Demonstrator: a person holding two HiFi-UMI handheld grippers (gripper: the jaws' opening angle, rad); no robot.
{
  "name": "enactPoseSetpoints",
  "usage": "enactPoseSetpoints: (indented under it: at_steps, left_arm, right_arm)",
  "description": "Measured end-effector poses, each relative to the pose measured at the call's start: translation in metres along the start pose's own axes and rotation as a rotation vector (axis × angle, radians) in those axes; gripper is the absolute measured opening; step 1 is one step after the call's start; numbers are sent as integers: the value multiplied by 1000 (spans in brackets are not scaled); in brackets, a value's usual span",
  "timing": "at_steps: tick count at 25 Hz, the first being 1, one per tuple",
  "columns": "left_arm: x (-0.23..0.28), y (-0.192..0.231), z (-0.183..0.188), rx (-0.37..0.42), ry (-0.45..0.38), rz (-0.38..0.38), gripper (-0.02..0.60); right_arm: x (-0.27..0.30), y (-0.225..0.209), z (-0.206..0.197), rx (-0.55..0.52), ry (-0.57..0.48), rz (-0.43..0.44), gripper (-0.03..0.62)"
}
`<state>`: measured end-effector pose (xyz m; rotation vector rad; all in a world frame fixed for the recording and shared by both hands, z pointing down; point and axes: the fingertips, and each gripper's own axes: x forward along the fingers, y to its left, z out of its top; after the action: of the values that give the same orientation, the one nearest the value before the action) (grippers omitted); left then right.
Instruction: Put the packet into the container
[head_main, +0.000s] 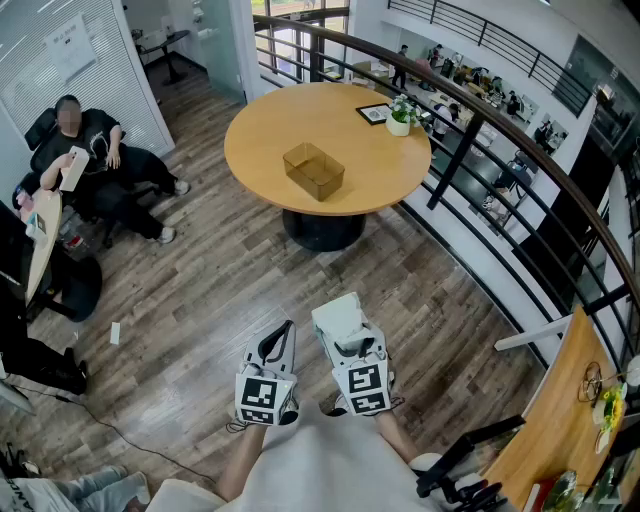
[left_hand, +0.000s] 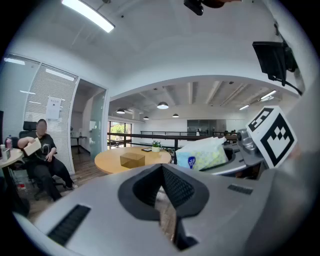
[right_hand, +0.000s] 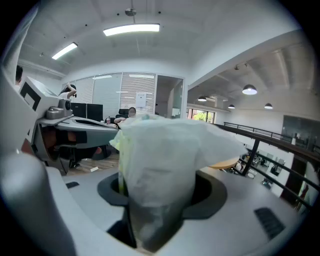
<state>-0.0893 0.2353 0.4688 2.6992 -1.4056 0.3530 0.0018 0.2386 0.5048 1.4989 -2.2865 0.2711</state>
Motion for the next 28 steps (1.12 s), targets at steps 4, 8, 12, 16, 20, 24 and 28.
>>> enactPoseSetpoints:
  at_steps: [4, 8, 12, 16, 20, 24, 28]
  left_arm:
    - [1, -6, 2, 5, 0, -14, 5]
    - [3, -11, 4, 7, -1, -19, 5]
    - [7, -13, 5, 9, -1, -4, 5]
    - [11, -20, 6, 4, -2, -8, 5]
    - [15, -26, 5, 9, 3, 4, 5]
    - [22, -34, 8, 5, 4, 12, 5]
    - [26, -44, 9, 13, 4, 26, 5]
  right_arm:
    - [0, -1, -1, -6, -2, 2, 264]
    - [1, -2, 0, -19, -5, 9, 264]
    - [-1, -6, -1, -11, -6, 16, 264]
    - [-2, -12, -2, 1, -12, 24, 264]
    - [-4, -20, -6, 5, -10, 38, 264]
    - [-5, -28, -9, 5, -6, 53, 264]
    - [-9, -38, -12, 3, -14, 61, 264]
